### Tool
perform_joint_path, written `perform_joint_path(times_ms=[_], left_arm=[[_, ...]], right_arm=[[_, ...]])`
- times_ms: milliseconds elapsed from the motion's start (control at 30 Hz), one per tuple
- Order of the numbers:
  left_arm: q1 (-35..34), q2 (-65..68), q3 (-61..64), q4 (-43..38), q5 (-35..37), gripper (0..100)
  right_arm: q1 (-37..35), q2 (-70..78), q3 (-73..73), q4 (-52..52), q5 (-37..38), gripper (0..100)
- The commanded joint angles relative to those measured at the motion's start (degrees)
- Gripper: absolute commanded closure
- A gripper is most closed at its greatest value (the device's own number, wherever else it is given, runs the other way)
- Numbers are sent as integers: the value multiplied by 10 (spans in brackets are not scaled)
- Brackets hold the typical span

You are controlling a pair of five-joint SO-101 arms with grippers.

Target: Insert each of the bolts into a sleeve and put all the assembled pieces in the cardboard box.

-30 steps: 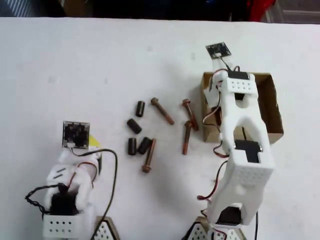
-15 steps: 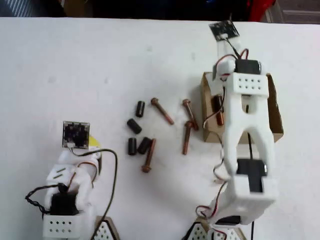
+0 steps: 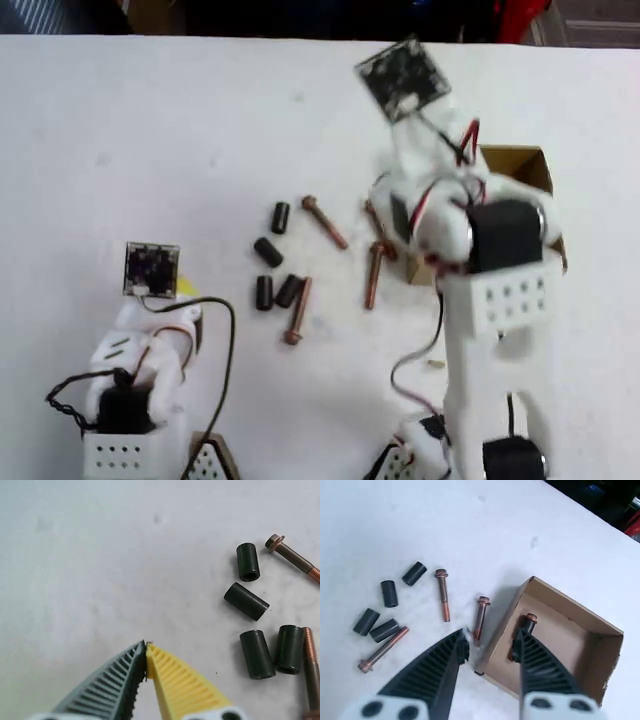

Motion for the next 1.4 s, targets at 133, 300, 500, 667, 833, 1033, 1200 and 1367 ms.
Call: perform_joint_path(times_ms=[133,300,500,667,833,1033,1200,1367], left_arm=[[-6,0,-78,73,-9,969],[-6,0,-101,108,-9,969],[-58,0,-98,87,-7,969],[-83,0,-77,55,-5,969],[-83,0,-69,41,-6,969],[-84,0,-69,41,-8,969],[-116,0,-68,46,-8,969],[-143,0,-68,47,-8,969]], right_arm=[[-118,-84,21,69,-6,872],[-143,-107,179,4,-6,872],[-145,-113,383,-175,-10,872],[-145,-111,461,-291,-104,872],[-171,-109,472,-329,-119,872],[-198,-70,418,-324,-119,872],[-201,67,315,-291,-93,872],[-201,196,229,-291,-35,871]])
